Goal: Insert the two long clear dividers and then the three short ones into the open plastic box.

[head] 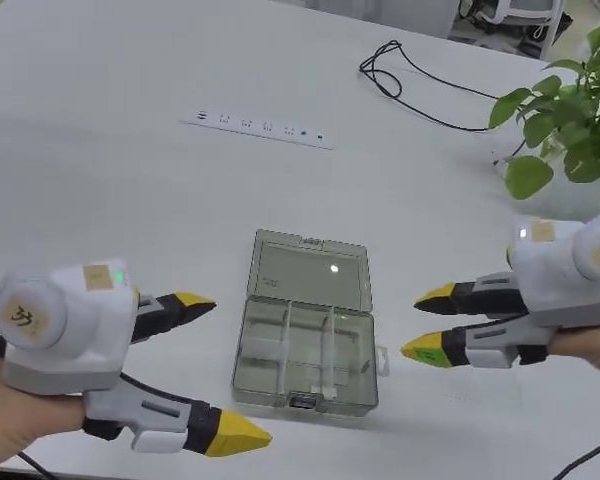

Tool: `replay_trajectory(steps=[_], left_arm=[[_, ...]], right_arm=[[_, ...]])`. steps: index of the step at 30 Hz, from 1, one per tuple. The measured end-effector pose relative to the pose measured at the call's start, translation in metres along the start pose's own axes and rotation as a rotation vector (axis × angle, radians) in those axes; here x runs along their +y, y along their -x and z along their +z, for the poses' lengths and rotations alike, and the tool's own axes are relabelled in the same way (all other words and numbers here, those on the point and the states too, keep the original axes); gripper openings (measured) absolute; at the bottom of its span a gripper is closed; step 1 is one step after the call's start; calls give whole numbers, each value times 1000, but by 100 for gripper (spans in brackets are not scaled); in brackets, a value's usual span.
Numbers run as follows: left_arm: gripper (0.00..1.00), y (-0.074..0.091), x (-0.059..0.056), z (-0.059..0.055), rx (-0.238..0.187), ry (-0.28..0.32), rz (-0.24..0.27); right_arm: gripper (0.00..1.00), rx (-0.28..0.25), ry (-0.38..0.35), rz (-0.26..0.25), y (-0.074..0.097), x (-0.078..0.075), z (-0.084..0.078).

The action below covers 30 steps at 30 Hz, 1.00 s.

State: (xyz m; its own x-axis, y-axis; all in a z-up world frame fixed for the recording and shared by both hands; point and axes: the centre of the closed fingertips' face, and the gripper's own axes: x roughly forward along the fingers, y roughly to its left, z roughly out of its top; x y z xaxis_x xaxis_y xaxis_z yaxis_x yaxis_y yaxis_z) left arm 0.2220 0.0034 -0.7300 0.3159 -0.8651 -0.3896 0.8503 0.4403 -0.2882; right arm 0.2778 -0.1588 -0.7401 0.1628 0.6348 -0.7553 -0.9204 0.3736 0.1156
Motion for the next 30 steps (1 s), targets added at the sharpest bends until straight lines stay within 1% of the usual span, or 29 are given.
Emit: replay_trajectory(steps=[1, 5, 6, 7, 8, 10, 12, 14, 15, 16, 19, 23, 24, 26, 30], left_arm=[[100, 0, 0, 0, 2, 0, 1], [99, 0, 1, -1, 10, -1, -2], [99, -1, 1, -1, 11, 1, -2], [100, -1, 1, -1, 13, 1, -3], [100, -1, 1, -1, 14, 0, -3], [100, -1, 2, -1, 14, 1, -3], [99, -1, 3, -1, 17, 3, -1], [99, 0, 4, -1, 16, 3, 1], [99, 0, 4, -1, 15, 7, 1], [99, 0, 4, -1, 15, 8, 2], [99, -1, 4, -1, 17, 9, 0], [99, -1, 5, -2, 21, 12, 0], [99, -1, 6, -2, 20, 12, 1], [99, -1, 6, -2, 19, 14, 1], [99, -2, 7, -2, 25, 14, 2]], right_arm=[[43, 21, 7, -4, 2, -2, -8], [46, 64, 8, -13, 4, -9, -28], [47, 82, 13, -15, 5, -10, -35], [47, 99, 22, -15, 5, -12, -40], [47, 130, 39, -15, 6, -13, -49], [48, 160, 50, -15, 6, -16, -58], [48, 202, 75, -16, 6, -21, -72], [48, 231, 90, -17, 6, -24, -80], [48, 252, 97, -17, 6, -27, -86], [48, 264, 109, -15, 5, -29, -90], [48, 327, 158, -11, 3, -35, -107], [48, 369, 195, -7, -1, -40, -118], [48, 388, 211, -8, -2, -42, -122], [47, 408, 249, -5, -6, -45, -129], [46, 444, 284, -3, -14, -49, -138]])
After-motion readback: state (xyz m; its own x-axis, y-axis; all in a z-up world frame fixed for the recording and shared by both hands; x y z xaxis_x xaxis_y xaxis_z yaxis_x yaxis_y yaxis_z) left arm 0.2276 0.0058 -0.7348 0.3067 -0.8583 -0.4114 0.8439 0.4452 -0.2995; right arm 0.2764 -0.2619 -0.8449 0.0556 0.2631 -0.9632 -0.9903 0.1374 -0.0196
